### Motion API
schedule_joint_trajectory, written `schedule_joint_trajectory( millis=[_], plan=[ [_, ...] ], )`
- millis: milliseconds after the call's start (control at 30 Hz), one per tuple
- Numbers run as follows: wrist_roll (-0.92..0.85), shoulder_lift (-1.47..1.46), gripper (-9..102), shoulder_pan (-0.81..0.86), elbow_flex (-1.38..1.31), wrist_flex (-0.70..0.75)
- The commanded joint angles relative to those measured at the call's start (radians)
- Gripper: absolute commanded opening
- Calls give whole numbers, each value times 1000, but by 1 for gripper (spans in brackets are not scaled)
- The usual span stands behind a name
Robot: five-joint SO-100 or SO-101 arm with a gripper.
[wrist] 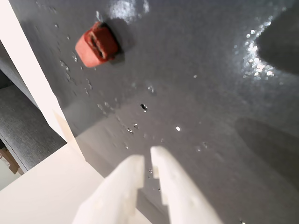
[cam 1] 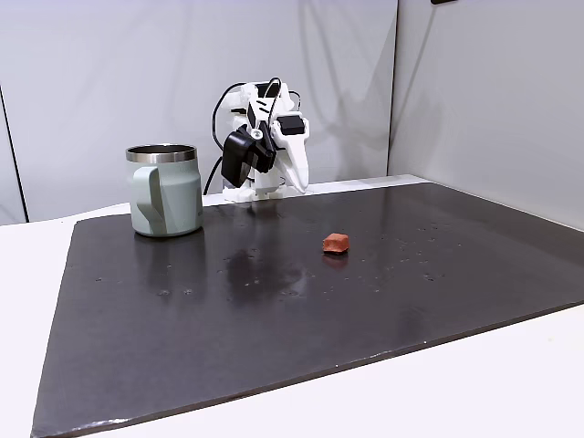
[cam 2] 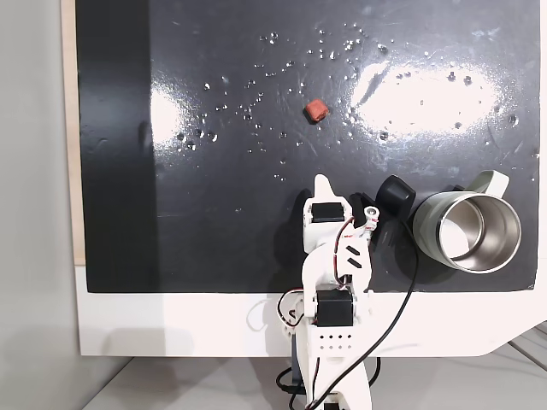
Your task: Grasp a cube and put it in the cup.
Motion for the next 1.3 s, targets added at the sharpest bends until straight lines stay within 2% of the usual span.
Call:
schedule_joint_trajectory(
  millis=[0, 267, 633, 833, 1267],
  plan=[
    [-8, 9, 0, -2, -6, -44],
    [-2, -34, 0, -8, -106, -15],
    [11, -495, 0, 11, -517, -25],
    [-38, -746, 0, 26, -778, 41],
    [-160, -1094, 0, 66, -1144, 202]
  ],
)
